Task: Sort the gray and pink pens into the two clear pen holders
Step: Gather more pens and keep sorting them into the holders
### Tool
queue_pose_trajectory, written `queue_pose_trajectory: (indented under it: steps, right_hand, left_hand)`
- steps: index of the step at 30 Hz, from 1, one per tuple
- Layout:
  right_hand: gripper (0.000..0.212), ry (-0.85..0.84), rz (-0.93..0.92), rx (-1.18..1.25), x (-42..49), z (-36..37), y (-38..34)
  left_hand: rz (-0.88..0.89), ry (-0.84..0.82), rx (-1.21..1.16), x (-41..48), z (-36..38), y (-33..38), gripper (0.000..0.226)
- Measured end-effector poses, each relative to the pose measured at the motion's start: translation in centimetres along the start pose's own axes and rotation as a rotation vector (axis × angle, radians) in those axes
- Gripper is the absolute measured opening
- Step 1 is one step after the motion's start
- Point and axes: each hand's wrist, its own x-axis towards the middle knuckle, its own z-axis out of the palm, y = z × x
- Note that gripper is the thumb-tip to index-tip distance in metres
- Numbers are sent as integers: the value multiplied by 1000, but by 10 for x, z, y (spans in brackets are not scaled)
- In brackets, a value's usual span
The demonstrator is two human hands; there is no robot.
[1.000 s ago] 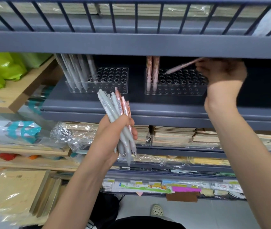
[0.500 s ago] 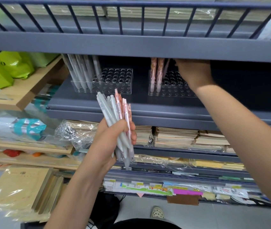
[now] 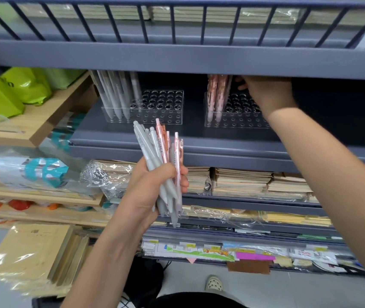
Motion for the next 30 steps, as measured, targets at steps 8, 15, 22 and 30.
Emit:
queue_pose_trajectory:
  steps: [8,15,22,30]
  right_hand:
    - [16,-245,-88,91,-65,5,2]
    - [12,-561,-52,98,-91,12,12]
    - [8,-577,-97,292,-96,-8,26]
    - [10,-81,-106,879,-63,-43,27]
  left_hand:
    - [-3,-16,17,0,6,-1,30]
    - [-19,-33,4,3,17,-6,28]
    - [33,-9,36,9,28,-10,23]
    - [-10,-29,87,14,25,-11,23]
